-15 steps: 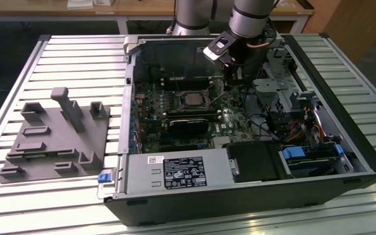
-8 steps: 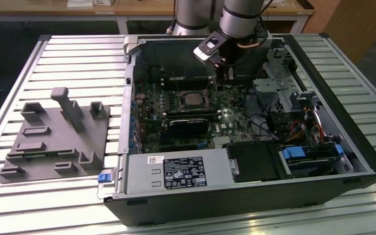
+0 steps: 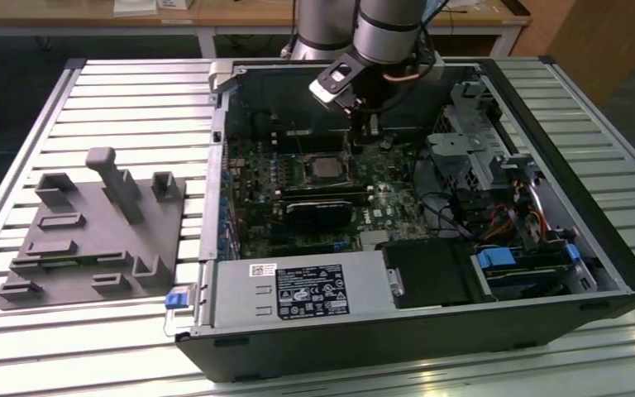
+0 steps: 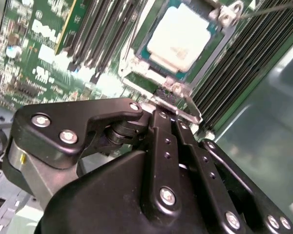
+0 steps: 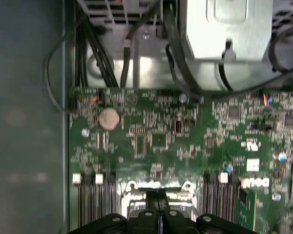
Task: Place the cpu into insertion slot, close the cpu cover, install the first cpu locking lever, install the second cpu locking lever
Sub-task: 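Close the cpu cover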
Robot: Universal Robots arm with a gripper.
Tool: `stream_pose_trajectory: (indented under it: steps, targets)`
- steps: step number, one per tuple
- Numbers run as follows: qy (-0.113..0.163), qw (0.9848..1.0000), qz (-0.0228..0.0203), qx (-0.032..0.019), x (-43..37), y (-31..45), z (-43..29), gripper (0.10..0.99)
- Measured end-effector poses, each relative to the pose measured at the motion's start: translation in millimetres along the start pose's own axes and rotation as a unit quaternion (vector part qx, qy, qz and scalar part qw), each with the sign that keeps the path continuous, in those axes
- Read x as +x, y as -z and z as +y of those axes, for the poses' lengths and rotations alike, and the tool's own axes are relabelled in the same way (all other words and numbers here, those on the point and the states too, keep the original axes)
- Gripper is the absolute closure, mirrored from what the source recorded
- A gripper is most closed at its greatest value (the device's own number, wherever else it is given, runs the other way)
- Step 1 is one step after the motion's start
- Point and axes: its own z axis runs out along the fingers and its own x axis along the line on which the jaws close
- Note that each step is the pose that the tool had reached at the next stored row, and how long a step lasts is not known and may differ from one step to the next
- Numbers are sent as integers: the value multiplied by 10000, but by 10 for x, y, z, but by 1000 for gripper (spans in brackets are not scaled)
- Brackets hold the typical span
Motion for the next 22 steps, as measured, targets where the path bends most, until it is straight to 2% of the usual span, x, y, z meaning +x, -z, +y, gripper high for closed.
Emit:
stream_pose_trajectory:
  steps: [4,9,10,12,16,18,20,22]
  targets:
    - [0,10000,0,-1,-1,-5,-78,980]
    - [0,10000,2,-17,0,-9,-122,980]
    - [0,10000,4,-40,-1,-13,-137,980]
    - [-1,9999,14,-118,-3,-24,-181,980]
    - [-2,9995,43,-303,-8,-41,-249,980]
    - [-3,9993,67,-378,-11,-51,-282,980]
    - [-1,9991,95,-409,-16,-59,-323,980]
    - [-1,9991,118,-419,-25,-65,-374,980]
